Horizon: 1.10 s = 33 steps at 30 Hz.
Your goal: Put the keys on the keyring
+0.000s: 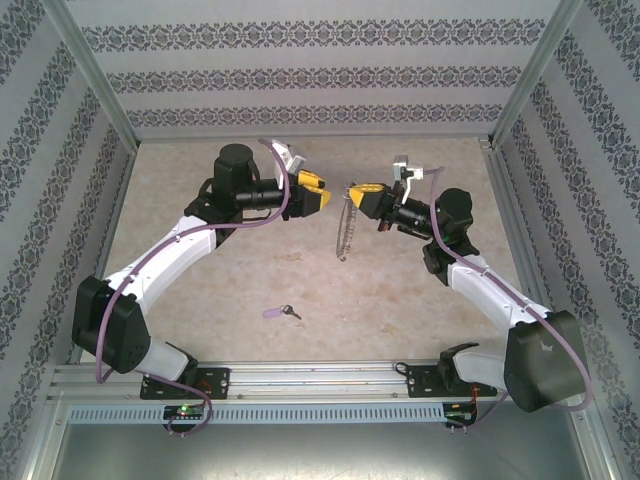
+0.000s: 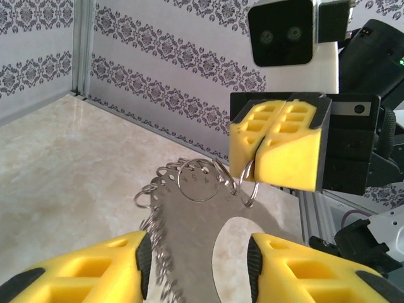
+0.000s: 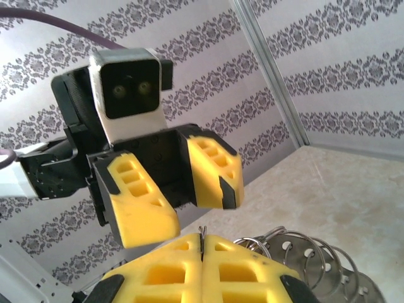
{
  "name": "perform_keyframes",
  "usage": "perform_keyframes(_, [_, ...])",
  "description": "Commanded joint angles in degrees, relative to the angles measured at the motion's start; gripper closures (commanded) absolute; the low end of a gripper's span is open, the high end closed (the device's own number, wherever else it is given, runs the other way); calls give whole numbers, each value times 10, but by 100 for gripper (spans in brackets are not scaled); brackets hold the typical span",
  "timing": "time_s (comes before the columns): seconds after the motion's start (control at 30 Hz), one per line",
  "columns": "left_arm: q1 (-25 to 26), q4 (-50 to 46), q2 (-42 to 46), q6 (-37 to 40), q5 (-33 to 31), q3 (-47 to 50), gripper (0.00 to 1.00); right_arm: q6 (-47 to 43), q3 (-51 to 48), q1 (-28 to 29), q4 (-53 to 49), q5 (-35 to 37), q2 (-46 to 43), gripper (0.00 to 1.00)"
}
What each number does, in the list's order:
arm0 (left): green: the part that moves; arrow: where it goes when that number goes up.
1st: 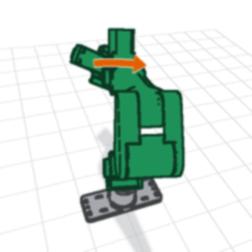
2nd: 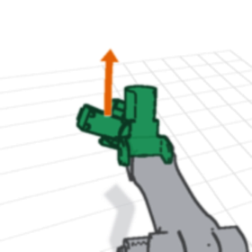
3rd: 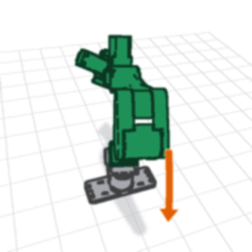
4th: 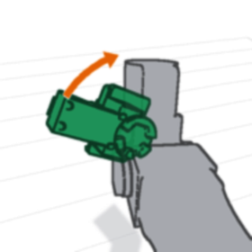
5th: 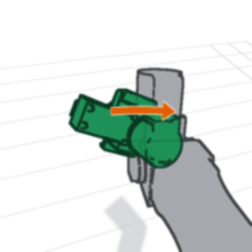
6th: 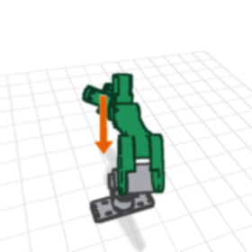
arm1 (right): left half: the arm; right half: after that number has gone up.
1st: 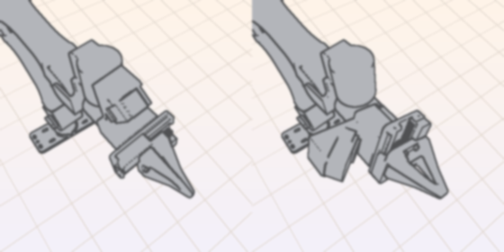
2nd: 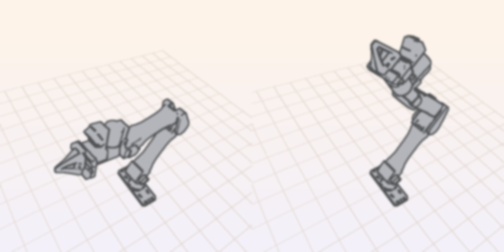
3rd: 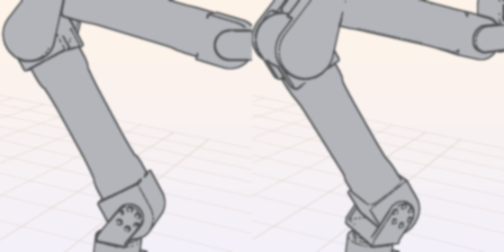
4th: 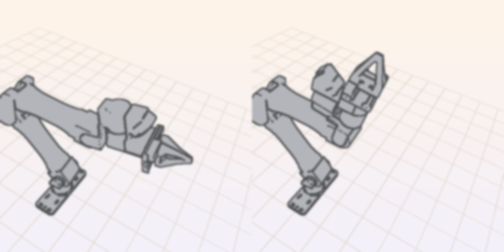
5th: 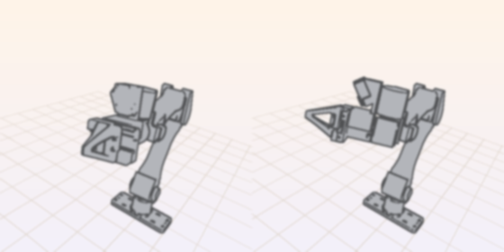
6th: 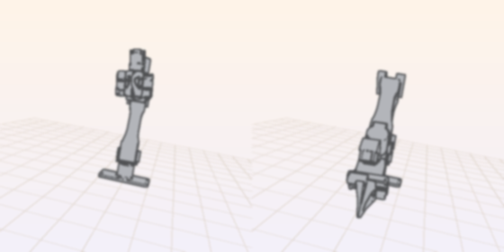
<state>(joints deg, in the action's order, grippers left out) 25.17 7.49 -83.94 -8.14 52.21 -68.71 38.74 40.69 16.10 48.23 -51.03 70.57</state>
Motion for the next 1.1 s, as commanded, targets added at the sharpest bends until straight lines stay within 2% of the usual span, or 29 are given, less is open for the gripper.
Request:
perform_keyframes(0.0, [4, 52, -3, -46, 10, 11, 57, 22, -1, 0, 85, 18, 6, 100])
perform_keyframes(0.27, [4, 178, -25, -161, 38, 26, 60, 53, 5, 8, 150, 39, 35, 100])
perform_keyframes(0.6, [4, 293, -51, -259, 66, 33, 63, 71, 14, 16, 195, 48, 60, 100])
perform_keyframes(1.07, [5, 346, -80, -308, 74, 30, 65, 89, 25, 21, 222, 52, 79, 100])
